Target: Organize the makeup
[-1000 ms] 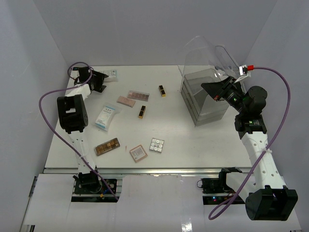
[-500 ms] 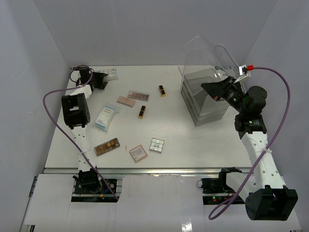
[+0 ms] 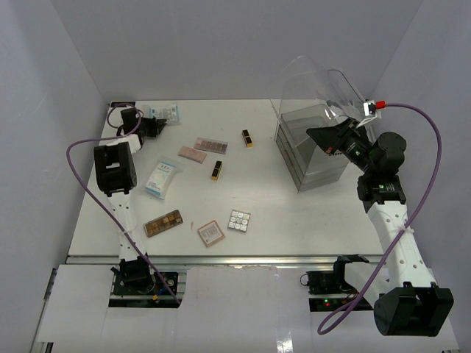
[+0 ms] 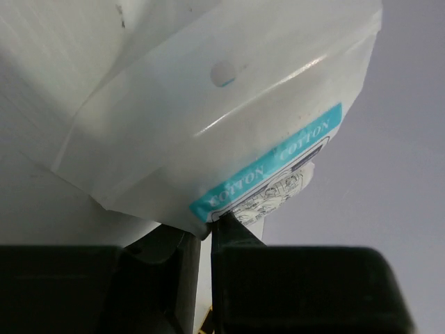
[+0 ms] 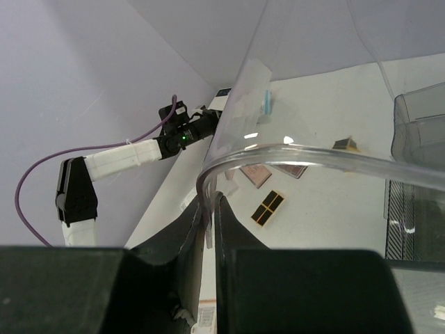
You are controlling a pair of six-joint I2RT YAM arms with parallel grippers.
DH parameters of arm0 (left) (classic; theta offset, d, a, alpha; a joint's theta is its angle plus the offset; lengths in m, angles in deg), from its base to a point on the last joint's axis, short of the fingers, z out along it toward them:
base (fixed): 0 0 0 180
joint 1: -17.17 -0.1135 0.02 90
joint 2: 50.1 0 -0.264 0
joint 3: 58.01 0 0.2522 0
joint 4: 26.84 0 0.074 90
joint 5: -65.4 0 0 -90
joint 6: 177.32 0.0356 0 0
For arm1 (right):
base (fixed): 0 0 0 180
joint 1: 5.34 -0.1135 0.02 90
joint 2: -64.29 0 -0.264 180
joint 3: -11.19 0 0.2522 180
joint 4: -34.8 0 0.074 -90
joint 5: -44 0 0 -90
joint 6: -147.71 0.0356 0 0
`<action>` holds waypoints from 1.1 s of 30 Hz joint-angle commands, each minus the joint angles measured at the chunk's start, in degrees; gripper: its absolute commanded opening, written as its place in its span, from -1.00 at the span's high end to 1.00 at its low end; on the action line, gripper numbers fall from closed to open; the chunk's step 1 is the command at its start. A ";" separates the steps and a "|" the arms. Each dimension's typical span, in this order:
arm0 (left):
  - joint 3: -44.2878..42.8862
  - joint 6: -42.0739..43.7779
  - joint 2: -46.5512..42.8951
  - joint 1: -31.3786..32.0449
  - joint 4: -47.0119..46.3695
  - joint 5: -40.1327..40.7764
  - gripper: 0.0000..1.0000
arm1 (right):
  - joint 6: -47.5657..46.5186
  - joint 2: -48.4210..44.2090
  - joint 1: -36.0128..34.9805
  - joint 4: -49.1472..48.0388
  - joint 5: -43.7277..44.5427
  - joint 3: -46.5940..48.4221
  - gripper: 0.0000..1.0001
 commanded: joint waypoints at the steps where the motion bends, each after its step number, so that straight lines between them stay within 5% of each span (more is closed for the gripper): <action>1: 7.43 3.81 -7.30 0.00 -5.56 -7.81 1.00 | -0.84 -1.68 0.58 -3.60 0.51 0.15 0.77; 14: 35.60 15.51 -39.73 6.99 -17.55 -21.52 1.00 | -1.11 -3.18 1.15 -4.17 0.78 -0.07 0.77; 20: 44.88 15.83 -48.58 16.10 -22.85 -24.75 1.00 | -0.58 -4.12 1.15 -4.27 0.68 -0.42 0.77; 33: 47.16 11.31 -44.40 30.53 -39.07 -28.82 1.00 | -0.76 -4.85 1.15 -4.13 0.60 -0.60 0.76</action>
